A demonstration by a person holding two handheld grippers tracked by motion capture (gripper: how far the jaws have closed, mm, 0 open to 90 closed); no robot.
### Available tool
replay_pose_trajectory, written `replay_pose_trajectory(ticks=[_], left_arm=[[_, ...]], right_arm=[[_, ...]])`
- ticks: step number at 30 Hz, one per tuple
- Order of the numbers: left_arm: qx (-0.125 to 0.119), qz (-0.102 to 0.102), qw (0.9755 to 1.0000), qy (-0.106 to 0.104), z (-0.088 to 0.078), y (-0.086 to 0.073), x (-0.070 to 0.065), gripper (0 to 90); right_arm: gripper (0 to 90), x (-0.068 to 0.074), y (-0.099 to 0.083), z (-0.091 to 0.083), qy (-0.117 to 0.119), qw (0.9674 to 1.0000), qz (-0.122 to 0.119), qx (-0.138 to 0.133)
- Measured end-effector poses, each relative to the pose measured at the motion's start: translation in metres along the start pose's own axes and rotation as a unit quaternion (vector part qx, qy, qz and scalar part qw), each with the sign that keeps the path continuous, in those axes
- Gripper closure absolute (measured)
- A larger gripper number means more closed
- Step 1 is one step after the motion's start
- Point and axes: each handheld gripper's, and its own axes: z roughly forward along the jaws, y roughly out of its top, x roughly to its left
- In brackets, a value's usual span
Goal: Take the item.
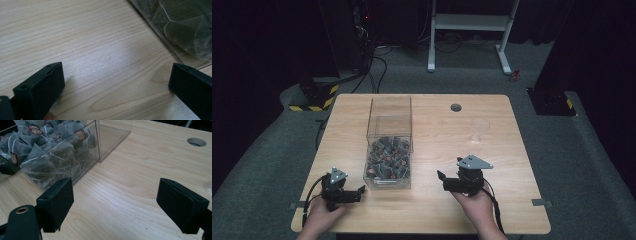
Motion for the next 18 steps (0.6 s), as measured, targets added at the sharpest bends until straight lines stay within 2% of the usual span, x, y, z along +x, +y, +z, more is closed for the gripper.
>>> replay_pose_trajectory(ticks=[10, 18], left_arm=[[0.000, -0.003, 1.0000, -0.002, 0.000, 0.000, -0.001, 0.6], [0.000, -0.003, 1.0000, -0.002, 0.000, 0.000, -0.001, 0.6]], right_arm=[[15.0, 0.010, 0.012, 0.001, 0.007, 0.9998, -0.014, -0.014], [17.1, 0.022, 0.020, 0.006, 0.027, 0.9992, -0.025, -0.016]])
